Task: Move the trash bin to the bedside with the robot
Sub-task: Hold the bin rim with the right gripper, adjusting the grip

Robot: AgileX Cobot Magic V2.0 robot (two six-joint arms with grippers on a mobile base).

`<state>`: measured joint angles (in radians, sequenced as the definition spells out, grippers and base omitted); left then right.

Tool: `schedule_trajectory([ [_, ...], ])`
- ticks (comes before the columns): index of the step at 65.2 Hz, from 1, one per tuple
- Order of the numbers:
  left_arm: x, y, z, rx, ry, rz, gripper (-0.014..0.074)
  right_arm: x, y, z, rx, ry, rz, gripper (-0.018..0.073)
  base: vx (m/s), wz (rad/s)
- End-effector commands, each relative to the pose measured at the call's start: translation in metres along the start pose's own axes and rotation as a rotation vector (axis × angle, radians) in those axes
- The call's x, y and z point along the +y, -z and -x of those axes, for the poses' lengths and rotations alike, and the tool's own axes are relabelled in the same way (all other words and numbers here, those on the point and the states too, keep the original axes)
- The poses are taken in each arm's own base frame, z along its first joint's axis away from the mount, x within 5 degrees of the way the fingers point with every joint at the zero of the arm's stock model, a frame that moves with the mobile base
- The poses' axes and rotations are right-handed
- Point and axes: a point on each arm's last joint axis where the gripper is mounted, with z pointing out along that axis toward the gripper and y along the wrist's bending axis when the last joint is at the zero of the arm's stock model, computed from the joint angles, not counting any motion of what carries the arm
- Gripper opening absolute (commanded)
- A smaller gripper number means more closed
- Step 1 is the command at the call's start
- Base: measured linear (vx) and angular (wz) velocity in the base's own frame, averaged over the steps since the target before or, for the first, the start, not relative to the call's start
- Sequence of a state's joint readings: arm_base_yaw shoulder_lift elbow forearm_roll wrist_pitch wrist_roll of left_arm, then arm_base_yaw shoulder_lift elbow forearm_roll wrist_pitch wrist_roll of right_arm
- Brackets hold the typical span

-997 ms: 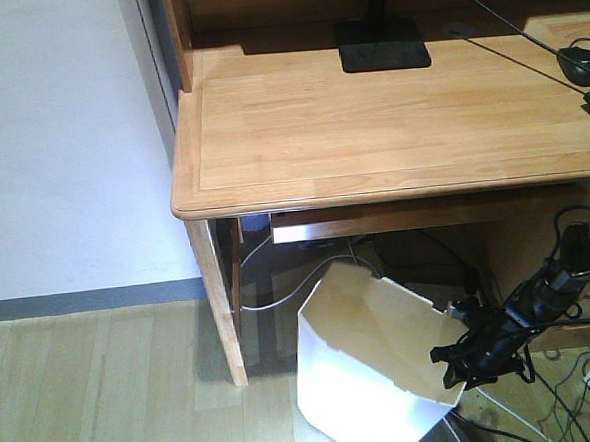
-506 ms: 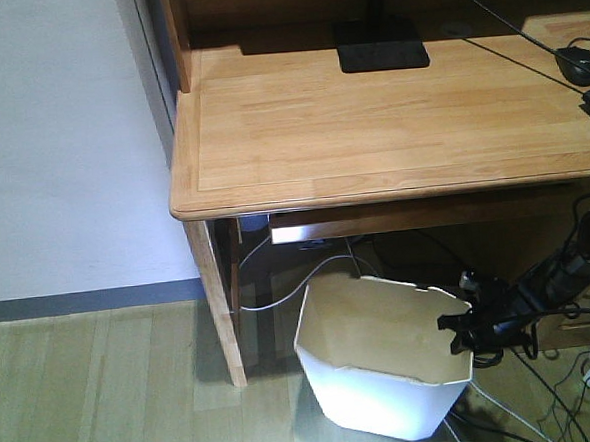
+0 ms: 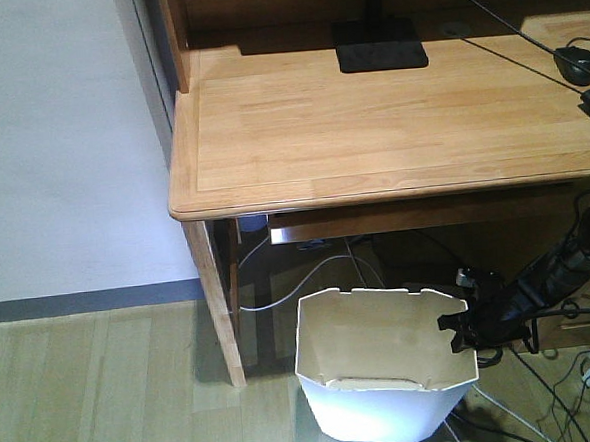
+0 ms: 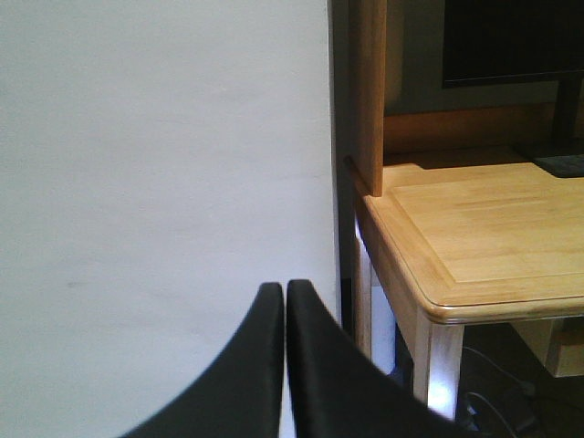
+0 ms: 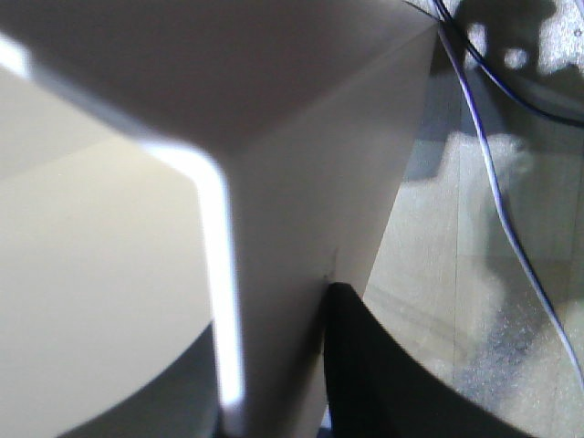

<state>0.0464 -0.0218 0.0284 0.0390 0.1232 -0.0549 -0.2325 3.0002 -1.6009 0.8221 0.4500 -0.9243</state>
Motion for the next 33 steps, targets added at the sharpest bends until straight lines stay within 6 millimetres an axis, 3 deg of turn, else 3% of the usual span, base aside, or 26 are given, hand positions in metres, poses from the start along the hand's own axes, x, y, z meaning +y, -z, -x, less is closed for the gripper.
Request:
schedule_trajectory([
  [1,-0.0005,0.0020,0.0138,-0.098,0.009,-0.005,-0.0006,0.0185,0.0343,0.0241,-0.036,0.049,0.122,-0.0005,0.00,0.00],
  [11,-0.0005,0.0020,0.0138,-0.098,0.009,-0.005,-0.0006,0.0250,0.0354,0.0239,-0.040,0.098,0.192,-0.0005,0.00,0.00],
  [33,-0.0005,0.0020,0.0138,-0.098,0.009,-0.005,-0.0006,0.0215,0.0348,0.0263,-0.062,0.069,0.153,-0.0005,0.00,0.00],
])
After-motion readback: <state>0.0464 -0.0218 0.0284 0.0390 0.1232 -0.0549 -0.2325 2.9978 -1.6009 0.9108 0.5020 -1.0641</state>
